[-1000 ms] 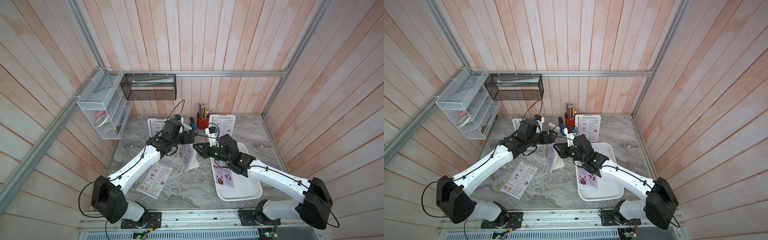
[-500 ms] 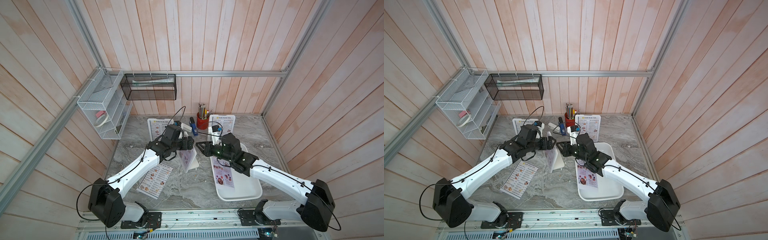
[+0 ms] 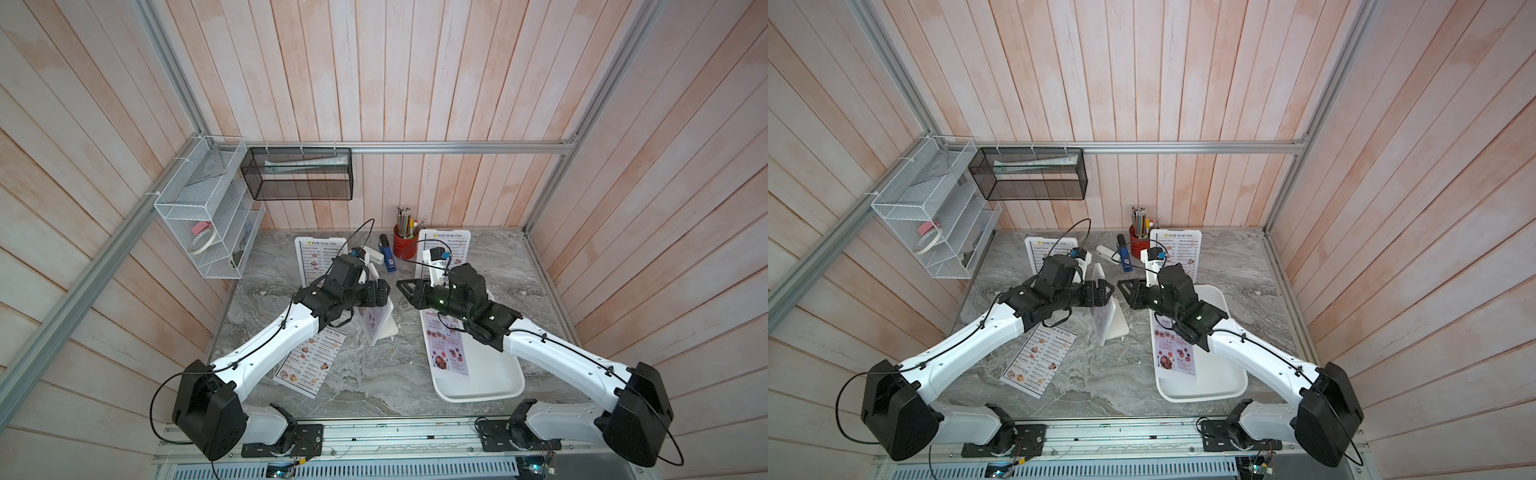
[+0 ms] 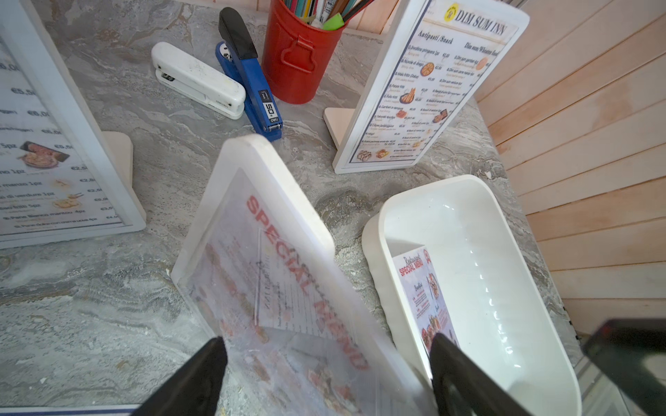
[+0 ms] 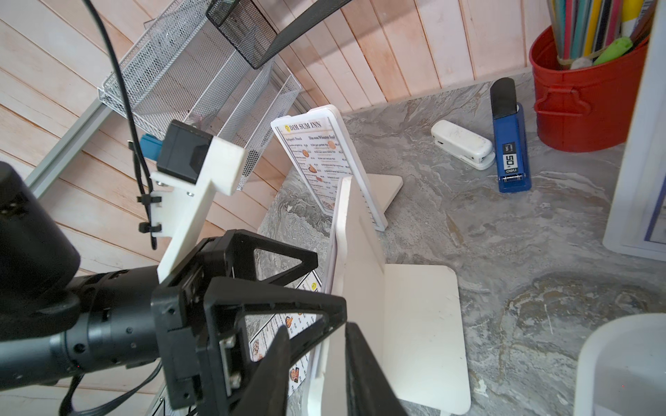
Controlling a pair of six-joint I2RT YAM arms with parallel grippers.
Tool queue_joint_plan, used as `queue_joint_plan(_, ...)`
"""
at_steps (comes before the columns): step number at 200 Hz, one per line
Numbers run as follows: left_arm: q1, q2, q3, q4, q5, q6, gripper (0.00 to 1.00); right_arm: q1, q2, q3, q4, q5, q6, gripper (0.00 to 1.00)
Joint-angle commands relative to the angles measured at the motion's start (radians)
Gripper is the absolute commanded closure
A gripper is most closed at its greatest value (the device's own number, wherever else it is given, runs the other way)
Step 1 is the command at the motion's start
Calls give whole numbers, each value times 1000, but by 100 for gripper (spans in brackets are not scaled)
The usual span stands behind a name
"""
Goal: Replace the menus in the menu holders
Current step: Insert the menu into the menu holder.
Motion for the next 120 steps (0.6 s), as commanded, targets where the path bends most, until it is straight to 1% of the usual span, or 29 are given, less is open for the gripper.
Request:
queue_joint_plan(1, -8, -27, -6, -16, 12, 15, 11, -4, -18, -3, -17, 3, -4, 72)
queue_joint_plan(67, -16, -36, -4, -41, 53, 30, 12, -7, -14, -7, -12, 2, -7, 72)
queue_joint_plan(120, -21, -48, -11, -60, 24, 22, 12, -10, -17, -9, -16, -8, -13, 72)
